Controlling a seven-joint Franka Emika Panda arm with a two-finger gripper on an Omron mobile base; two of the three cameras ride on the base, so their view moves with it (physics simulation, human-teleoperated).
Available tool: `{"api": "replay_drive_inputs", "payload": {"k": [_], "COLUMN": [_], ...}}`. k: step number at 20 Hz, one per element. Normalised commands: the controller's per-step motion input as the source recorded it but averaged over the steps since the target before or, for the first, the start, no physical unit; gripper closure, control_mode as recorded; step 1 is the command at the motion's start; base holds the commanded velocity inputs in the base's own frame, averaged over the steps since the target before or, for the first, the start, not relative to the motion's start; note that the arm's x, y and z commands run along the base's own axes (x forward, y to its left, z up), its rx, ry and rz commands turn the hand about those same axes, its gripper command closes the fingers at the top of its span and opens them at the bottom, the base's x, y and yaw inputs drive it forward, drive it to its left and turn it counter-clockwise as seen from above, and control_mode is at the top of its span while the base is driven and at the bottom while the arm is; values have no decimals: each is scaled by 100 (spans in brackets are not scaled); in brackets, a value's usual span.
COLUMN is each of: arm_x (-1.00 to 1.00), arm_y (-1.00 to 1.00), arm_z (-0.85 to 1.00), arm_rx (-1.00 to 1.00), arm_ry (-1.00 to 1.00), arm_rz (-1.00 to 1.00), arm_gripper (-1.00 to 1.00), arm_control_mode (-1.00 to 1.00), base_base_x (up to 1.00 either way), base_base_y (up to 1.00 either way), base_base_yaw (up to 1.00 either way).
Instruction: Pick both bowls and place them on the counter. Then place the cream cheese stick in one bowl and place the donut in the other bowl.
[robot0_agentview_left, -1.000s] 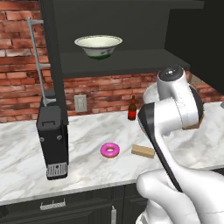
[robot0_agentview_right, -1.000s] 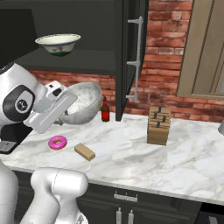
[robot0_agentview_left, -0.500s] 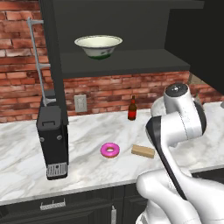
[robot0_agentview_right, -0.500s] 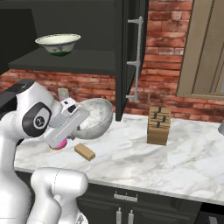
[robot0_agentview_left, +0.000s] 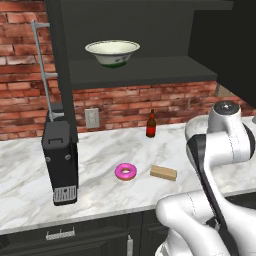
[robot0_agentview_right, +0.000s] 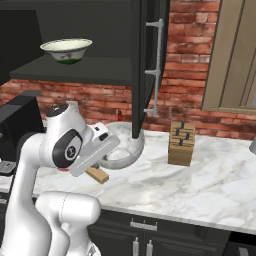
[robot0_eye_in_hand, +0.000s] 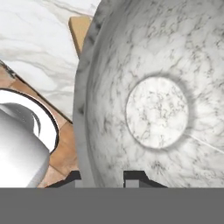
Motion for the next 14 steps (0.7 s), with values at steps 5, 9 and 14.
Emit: {"api": "replay_drive_inputs", "payload": {"k": [5,9,14], "arm_x": [23,39,39], "arm_y": [-18,-1,0], "arm_z": [-18,-23,-28], "arm_rx": [7,1,2], "arm_ry": [9,10,4], "arm_rz": [-5,-2,0], "arm_gripper": [100,100,100], "arm_control_mode": [-100,-100,-100], "base_base_x": [0,0,0], "base_base_y": [0,0,0], "base_base_yaw": [0,0,0]}}
